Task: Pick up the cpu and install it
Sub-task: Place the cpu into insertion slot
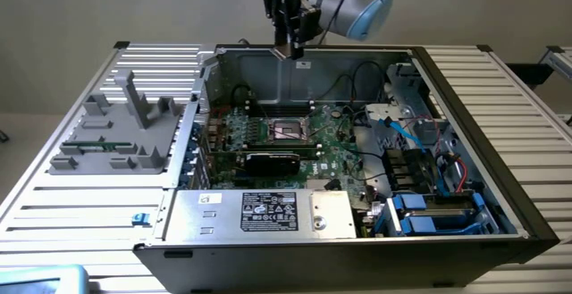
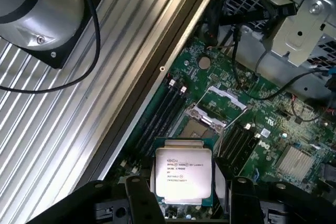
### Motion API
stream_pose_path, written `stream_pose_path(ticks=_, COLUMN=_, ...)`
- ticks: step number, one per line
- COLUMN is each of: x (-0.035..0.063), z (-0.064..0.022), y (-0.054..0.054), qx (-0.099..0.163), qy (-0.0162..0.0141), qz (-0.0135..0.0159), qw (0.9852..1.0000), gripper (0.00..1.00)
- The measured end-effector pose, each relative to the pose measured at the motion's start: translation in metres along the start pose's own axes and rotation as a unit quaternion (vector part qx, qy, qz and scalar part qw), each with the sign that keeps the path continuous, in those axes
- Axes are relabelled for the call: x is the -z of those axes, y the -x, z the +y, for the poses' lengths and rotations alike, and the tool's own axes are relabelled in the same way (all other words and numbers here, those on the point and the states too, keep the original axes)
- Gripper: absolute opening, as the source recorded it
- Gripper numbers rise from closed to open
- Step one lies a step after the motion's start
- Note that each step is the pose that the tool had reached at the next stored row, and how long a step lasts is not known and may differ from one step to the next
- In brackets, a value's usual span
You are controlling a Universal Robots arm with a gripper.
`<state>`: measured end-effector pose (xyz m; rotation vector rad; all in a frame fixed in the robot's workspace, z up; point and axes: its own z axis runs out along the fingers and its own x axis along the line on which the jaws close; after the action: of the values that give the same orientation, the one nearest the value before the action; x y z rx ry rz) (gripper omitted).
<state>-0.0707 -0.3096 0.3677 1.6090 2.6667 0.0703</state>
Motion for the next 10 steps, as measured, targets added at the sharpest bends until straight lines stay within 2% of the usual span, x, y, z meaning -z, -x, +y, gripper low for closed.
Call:
stream_pose_path(ticks=5, x=-0.0008, z=0.0000, y=0.0000, qx=-0.045, qy=0.0001, qz=-0.0023, qw=0.9990, gripper=0.54)
stream_pose_path(ticks=10, x=-0.0019, z=-0.0001, y=0.0000, qx=-0.089, qy=0.0001, qz=-0.0047, qw=0.9960, gripper=0.54)
